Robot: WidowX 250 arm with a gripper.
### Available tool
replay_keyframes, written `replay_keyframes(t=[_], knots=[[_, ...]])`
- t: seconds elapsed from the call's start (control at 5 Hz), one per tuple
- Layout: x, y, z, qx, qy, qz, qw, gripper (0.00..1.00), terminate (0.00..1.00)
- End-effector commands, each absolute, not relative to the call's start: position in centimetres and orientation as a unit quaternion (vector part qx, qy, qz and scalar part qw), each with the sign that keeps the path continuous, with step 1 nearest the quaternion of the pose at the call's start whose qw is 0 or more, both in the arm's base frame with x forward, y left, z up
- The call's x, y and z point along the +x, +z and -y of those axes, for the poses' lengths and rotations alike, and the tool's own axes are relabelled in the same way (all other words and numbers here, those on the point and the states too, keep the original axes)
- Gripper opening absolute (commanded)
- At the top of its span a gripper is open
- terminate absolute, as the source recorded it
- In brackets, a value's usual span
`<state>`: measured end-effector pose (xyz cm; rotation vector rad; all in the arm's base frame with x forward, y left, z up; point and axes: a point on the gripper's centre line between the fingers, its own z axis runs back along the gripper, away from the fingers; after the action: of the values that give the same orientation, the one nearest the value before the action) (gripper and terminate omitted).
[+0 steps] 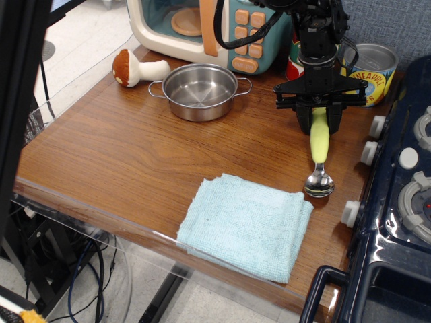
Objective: PICK UP THE SPOON KEEP NEAR TO THE WHITE TOWEL
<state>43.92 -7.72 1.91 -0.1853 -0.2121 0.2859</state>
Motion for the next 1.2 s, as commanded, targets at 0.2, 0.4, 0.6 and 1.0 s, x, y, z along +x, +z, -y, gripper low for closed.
replay_keyframes(t=[0.2,0.4,0.6,1.0], knots=[[41.3,6.8,7.1,-0.113,0.15,0.131,0.973,1.0,0.0],[40.9,10.1,6.5,-0.129,0.169,0.144,0.967,1.0,0.0],[39.7,12.8,5.5,-0.14,0.172,0.17,0.96,1.0,0.0],[38.4,14.0,4.5,-0.146,0.167,0.164,0.961,1.0,0.0]])
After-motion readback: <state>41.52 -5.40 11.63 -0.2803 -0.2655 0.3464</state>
